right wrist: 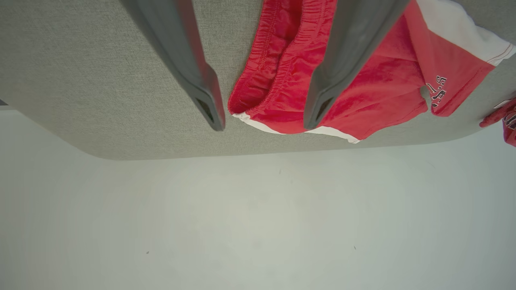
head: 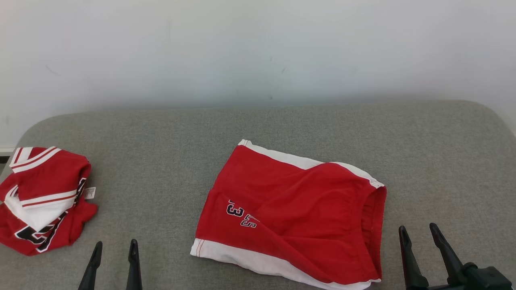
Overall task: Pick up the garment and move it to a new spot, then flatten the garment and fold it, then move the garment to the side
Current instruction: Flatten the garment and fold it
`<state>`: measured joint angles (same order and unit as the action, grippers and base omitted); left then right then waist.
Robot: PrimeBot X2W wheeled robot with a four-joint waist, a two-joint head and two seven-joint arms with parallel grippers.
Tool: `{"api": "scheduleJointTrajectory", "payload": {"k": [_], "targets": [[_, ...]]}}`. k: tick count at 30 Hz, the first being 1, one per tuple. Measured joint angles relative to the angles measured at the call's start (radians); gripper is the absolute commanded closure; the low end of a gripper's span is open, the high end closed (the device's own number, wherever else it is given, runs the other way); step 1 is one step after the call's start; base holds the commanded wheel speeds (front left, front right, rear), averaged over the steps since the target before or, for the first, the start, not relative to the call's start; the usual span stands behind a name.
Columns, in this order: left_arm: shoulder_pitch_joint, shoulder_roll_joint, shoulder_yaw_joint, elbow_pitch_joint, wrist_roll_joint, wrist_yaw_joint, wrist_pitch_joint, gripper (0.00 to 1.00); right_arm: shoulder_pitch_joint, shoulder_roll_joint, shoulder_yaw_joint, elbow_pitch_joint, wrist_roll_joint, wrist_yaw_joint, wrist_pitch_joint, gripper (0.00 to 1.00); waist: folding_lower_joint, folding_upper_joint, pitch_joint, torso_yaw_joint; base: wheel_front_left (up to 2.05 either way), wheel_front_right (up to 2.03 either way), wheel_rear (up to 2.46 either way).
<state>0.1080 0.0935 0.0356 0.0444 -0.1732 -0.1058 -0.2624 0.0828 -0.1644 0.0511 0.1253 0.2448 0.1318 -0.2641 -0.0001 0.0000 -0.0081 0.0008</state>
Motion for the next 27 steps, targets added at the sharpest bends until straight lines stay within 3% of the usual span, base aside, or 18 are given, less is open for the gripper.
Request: {"api": "scheduleJointTrajectory", "payload": {"k": [8,13,20,27], "targets": [[-0.001,-0.014,0.007,0.007,0.012,-0.009,0.0,0.0,0.0,0.0,0.008,0.003,-0.002,0.0,0.0,0.0,0.0,0.0,-0.002,-0.002,0.0,0.0,0.0],[-0.017,0.015,-0.055,0.04,-0.003,-0.019,0.0,0.0,-0.001,-0.072,0.094,0.029,-0.009,0.0,0.0,0.0,0.0001,0.0,0.003,-0.008,0.0,0.0,0.0],[-0.1,0.108,-0.265,0.162,-0.076,-0.024,0.0,0.0,-0.019,-0.188,0.222,0.067,0.018,0.0,0.0,0.0,0.0001,0.0,0.033,-0.017,0.0,0.0,0.0],[-0.211,0.19,-0.415,0.27,-0.14,-0.025,0.0,0.0,-0.075,-0.277,0.375,0.121,0.04,0.0,0.0,0.0,0.0002,0.0001,0.084,-0.025,0.0,0.0,0.0]]}}
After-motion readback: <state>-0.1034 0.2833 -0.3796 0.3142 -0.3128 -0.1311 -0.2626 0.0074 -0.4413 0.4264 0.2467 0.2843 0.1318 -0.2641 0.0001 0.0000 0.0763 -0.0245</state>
